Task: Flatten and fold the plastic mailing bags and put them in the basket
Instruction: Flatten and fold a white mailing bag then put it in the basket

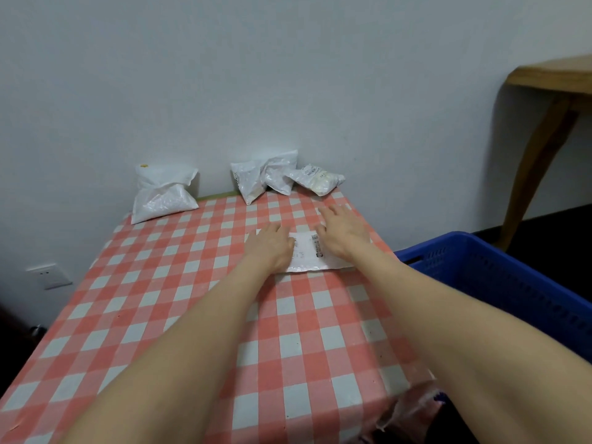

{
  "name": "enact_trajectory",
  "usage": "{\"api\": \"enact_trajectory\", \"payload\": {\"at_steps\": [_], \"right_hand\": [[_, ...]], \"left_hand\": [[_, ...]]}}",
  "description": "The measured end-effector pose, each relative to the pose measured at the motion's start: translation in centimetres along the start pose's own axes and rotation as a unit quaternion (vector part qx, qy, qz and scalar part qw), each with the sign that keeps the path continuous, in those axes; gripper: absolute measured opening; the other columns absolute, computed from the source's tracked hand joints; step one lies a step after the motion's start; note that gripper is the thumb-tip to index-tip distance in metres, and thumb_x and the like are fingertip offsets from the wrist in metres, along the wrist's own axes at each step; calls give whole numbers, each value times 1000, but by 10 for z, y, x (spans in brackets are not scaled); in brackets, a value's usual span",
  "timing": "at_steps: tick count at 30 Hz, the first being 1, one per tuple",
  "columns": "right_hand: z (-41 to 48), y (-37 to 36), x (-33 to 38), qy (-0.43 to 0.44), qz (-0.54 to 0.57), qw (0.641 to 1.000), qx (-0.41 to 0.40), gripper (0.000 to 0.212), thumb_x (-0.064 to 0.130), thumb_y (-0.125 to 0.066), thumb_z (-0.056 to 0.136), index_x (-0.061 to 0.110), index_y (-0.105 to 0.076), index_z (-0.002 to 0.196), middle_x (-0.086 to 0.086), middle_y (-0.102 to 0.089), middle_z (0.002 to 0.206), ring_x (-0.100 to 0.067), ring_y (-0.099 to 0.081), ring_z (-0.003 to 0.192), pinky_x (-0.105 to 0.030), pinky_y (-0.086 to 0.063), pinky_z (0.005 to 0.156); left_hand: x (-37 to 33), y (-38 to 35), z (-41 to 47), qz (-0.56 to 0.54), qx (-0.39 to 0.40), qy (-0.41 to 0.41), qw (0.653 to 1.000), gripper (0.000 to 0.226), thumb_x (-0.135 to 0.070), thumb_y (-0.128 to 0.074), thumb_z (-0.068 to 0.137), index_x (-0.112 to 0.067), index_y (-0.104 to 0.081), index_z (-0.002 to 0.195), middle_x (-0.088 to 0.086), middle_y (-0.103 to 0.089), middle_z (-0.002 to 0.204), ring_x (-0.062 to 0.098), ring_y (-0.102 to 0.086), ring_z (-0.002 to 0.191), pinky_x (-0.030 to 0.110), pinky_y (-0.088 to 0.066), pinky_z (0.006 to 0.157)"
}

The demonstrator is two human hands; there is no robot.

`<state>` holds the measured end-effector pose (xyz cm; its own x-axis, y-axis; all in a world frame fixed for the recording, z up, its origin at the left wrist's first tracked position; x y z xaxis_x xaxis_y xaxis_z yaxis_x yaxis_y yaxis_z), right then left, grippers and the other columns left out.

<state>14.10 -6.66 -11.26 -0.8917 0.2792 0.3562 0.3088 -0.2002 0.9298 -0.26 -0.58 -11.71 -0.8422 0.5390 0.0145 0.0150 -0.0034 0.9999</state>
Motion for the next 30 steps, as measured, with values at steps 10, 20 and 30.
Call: {"api": "enact_trajectory", "payload": {"at_steps": [10,20,30], "right_hand": [[-11,-31,-21,-27,-91,991,92,56,49,-13,101,34,-5,154,-2,4,163,-29,12,148,-50,1,119],[-11,-31,-21,-34,-90,991,97,56,51,-14,100,35,-5,154,-1,3,163,-29,10,148,-51,1,119],[-10,-28,-20,-38,-92,988,118,57,51,-15,100,35,-5,154,-3,1,162,-30,8,148,-52,-1,119]], "left_hand": [[-19,-28,-5,27,-33,-15,999,51,-45,-18,101,-33,-17,151,-4,-19,158,22,-16,145,50,-9,116],[-21,-28,-3,38,-6,-17,999,54,-45,-13,101,-28,-9,153,-2,-9,160,22,-12,147,47,-9,118],[-16,-24,-1,-7,-5,-50,999,48,-37,-18,103,-31,-19,151,-3,-16,159,20,-16,146,46,-9,118]]}}
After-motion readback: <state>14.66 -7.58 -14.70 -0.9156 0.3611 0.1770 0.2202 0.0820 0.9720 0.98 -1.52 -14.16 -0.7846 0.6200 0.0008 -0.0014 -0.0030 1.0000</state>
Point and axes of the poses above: each hand's wrist, its own z-axis towards the middle knuckle, its own y-axis out of the back of the hand, x = y × z, the point moved 1 cm from there along z, towards the middle knuckle
